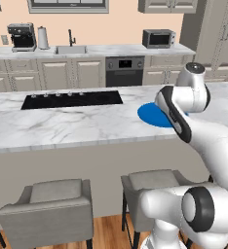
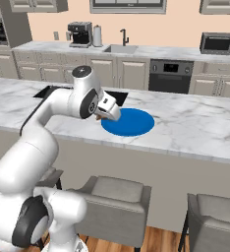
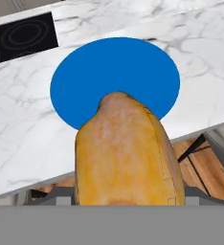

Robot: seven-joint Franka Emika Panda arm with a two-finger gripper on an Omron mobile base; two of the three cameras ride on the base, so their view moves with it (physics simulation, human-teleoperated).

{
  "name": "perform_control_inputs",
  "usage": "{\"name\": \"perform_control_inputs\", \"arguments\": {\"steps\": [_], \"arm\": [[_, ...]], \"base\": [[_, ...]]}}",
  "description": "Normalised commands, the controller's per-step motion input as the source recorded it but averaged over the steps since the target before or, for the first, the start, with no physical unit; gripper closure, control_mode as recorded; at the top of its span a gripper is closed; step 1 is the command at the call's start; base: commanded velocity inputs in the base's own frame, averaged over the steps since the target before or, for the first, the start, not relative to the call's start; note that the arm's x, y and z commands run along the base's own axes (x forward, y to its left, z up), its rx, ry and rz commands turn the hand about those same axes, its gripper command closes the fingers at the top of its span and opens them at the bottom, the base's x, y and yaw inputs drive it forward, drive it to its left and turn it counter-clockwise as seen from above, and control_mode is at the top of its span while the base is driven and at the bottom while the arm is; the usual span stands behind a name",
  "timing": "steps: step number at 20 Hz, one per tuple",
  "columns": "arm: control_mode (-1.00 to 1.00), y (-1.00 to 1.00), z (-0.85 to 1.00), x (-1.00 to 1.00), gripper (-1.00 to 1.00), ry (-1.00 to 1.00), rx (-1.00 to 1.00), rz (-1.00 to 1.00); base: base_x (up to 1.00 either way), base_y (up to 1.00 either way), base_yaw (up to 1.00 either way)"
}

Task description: Take the cheese, chicken drumstick, and tomato from the fridge and place them on the plate on the dining counter to create an appetizer plate.

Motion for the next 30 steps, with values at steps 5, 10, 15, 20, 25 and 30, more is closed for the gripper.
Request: {"name": "perform_control_inputs", "arguments": {"steps": [5, 10, 15, 20, 25, 30], "arm": [[-1.0, 0.23, -0.32, 0.71, 1.0, 0.01, 0.0, 0.0], [-1.0, 0.14, -0.36, 0.69, 1.0, 0.0, 0.0, 0.0], [-1.0, 0.01, -0.31, 0.62, 1.0, 0.0, 0.0, 0.0], [-1.0, 0.0, -0.32, 0.5, 1.0, 0.01, 0.0, 0.0], [-1.0, 0.0, -0.34, 0.41, 1.0, 0.0, 0.0, 0.0], [-1.0, -0.05, -0.27, 0.35, 1.0, 0.03, 0.0, 0.0]], "base": [[0.0, 0.0, 0.0], [0.0, 0.0, 0.0], [0.0, 0.0, 0.0], [0.0, 0.0, 0.0], [0.0, 0.0, 0.0], [0.0, 0.0, 0.0]]}}
